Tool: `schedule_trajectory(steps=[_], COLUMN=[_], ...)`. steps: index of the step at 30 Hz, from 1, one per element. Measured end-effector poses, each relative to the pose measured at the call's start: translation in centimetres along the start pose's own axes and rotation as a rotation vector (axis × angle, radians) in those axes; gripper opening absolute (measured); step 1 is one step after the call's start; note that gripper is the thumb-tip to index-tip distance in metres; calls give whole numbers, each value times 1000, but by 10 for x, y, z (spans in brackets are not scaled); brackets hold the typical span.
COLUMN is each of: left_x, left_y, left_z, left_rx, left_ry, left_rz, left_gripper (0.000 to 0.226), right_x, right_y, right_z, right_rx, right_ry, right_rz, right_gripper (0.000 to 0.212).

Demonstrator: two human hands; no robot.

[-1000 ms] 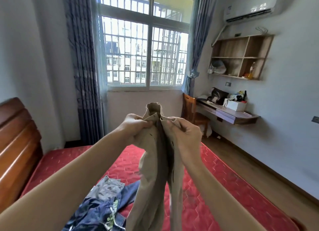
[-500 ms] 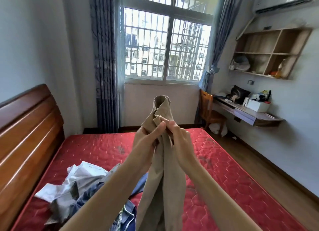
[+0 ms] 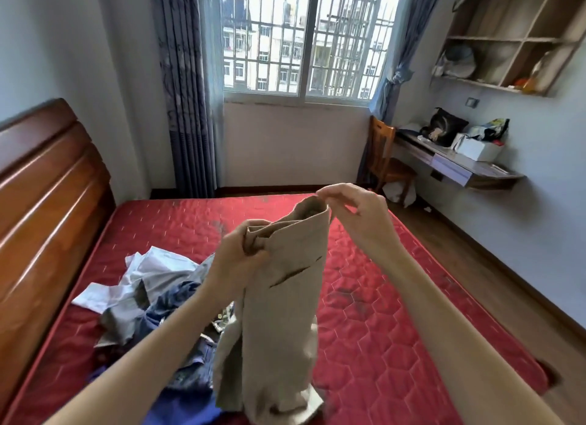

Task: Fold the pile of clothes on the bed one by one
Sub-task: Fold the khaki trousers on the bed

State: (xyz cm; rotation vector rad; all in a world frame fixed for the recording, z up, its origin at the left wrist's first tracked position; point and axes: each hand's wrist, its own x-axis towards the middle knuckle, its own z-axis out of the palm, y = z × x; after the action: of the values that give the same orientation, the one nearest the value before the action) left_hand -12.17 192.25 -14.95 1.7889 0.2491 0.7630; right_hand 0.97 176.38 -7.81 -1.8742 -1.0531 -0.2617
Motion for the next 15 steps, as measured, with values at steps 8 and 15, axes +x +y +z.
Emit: schedule_trajectory(steps=[8, 15], left_x=[-69, -106], left_y=[-49, -72], left_z=[-5, 4], left_rx=[317, 355], left_ry=[-76, -192], left_rz=[165, 143], left_gripper=[52, 57], right_x=[-90, -149], right_y=[44, 53], right_z=[4, 18], right_rx=[-90, -225], right_ry=[-390, -724], right_rz=[72, 160], right_gripper=[18, 36])
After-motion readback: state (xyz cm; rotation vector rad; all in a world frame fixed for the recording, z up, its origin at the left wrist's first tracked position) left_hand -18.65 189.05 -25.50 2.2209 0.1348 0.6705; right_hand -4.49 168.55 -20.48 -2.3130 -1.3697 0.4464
